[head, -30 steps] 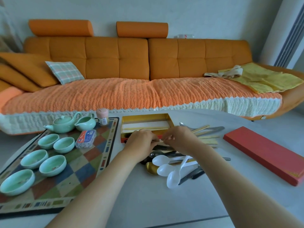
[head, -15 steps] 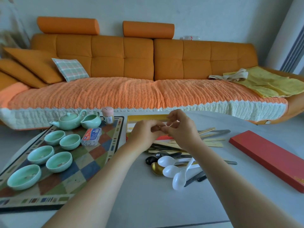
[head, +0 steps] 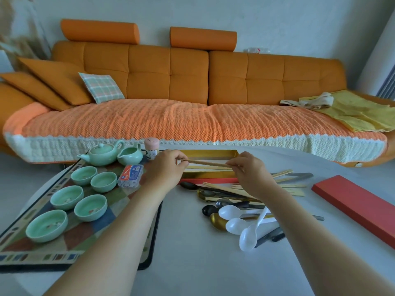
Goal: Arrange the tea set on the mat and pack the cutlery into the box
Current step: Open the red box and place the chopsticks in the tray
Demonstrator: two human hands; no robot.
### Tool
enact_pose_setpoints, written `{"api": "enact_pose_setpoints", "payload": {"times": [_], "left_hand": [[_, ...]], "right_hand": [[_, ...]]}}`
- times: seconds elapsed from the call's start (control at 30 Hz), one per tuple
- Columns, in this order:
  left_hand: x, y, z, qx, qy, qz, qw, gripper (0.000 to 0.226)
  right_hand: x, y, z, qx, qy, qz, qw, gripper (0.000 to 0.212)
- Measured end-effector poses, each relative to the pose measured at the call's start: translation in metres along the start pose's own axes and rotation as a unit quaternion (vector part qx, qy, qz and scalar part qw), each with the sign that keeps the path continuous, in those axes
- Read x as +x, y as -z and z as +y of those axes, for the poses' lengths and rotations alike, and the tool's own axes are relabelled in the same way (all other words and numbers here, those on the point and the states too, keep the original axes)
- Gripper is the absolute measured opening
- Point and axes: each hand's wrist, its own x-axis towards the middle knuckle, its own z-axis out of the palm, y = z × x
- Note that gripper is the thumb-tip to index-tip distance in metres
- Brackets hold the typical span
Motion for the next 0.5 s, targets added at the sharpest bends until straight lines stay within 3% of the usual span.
{"api": "enact_pose_setpoints", "payload": {"times": [0.17,0.33,0.4,0.5], "left_hand": [[-0.001,-0.014,-0.004,0.139,-0.110,0.004,0.984,0.034],[-0.005,-0.029,-0.007,0.182,-0.149,-0.112,0.966,0.041],[-0.002,-0.030,-0.007,0.213,-0.153,-0.128,0.957,0.042],[0.002,-0.029,-0.005,0.252,-0.149,-0.139,0.946,0.042]], "right_hand": [[0.018,-0.014,0.003,-0.066,0.025,0.025,0.997,0.027],[0.026,-0.025,-0.002,-0.046,-0.065,0.003,0.997,0.031],[0.028,-0.026,-0.005,-0.019,-0.107,-0.010,0.994,0.039],[0.024,-0.023,-0.011,-0.012,-0.102,-0.039,0.994,0.040]]}}
